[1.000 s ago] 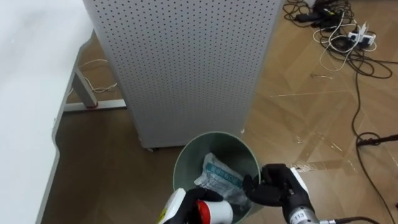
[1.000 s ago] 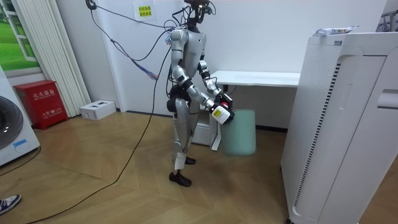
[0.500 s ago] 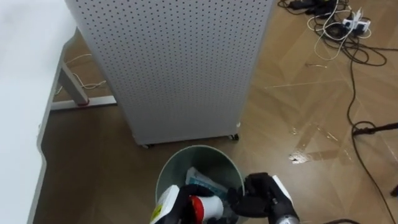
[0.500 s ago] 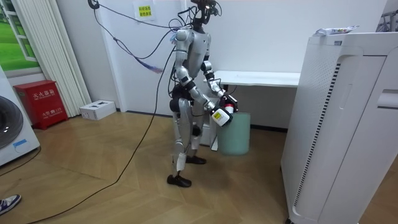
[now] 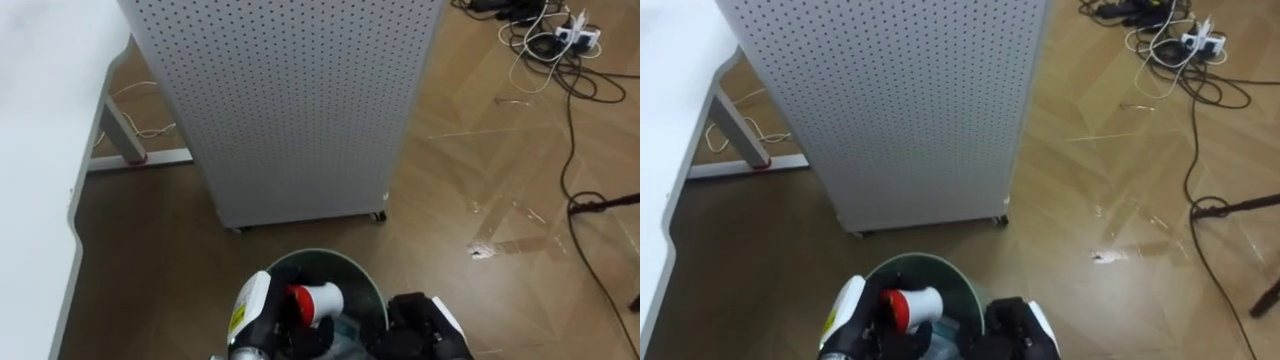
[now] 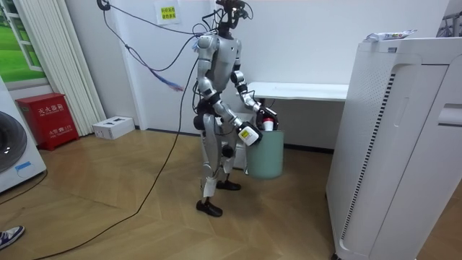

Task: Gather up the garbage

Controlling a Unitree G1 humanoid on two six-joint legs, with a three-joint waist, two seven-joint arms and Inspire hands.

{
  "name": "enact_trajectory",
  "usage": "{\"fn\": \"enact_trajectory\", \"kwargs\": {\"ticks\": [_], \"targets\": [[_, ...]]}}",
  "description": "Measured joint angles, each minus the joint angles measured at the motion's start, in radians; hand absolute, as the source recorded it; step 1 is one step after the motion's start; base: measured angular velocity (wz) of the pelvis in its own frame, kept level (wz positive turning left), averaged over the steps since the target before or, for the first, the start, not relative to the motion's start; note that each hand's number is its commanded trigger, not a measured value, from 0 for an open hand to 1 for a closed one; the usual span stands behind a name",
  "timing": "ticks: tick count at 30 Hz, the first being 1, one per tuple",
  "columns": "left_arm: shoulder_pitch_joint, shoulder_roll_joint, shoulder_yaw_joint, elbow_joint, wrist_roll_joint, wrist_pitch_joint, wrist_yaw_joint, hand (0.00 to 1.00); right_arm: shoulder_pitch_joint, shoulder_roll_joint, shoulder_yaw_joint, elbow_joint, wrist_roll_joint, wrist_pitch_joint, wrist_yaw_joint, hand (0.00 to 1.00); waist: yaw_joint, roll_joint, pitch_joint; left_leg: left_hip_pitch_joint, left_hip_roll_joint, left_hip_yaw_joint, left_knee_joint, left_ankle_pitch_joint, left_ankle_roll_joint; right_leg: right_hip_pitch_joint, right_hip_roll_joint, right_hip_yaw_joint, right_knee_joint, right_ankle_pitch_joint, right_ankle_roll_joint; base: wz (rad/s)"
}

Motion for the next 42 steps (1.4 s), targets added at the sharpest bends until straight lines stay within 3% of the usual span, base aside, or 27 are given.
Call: {"fn": "enact_trajectory", "kwargs": {"ticks": [12,16,27,36,42], "targets": [[0.0,-0.008,0.01,0.028,-0.001,0.0,0.005,0.0,0.012,-0.004,0.002,0.0,-0.002,0.01,0.009,1.0,0.005,0.006,-0.0079,-0.001,0.004,0.019,0.014,0.008,0.001,-0.029,-0.005,0.0,0.045,0.0,-0.002,-0.05],[0.0,-0.014,0.013,0.03,-0.001,0.0,0.004,0.0,0.016,-0.007,0.002,0.0,-0.006,0.028,0.009,1.0,0.001,0.003,-0.0113,-0.001,0.003,0.02,0.014,0.008,0.001,-0.03,-0.004,0.0,0.045,0.001,-0.002,0.0],[0.0,-0.004,0.039,0.033,-0.001,0.0,0.004,0.0,0.018,-0.015,-0.001,-0.017,-0.011,0.029,0.006,1.0,-0.001,-0.002,-0.0185,0.032,0.003,0.022,0.004,0.008,0.001,0.001,-0.005,0.0,0.036,0.001,-0.002,0.0],[0.038,0.032,0.051,0.031,0.0,0.0,0.027,0.0,0.044,-0.038,-0.012,-0.044,-0.006,0.029,-0.021,1.0,0.001,-0.006,-0.0329,0.112,-0.003,0.019,-0.038,0.009,-0.003,0.096,-0.003,-0.014,-0.028,0.006,-0.001,0.03],[0.119,0.063,0.079,0.021,0.001,-0.002,0.027,0.0,0.132,-0.053,-0.082,-0.065,-0.004,0.029,-0.036,1.0,0.009,-0.005,-0.0364,0.182,-0.014,0.014,-0.072,0.006,-0.011,0.173,-0.003,-0.018,-0.07,0.005,-0.001,0.0]]}}
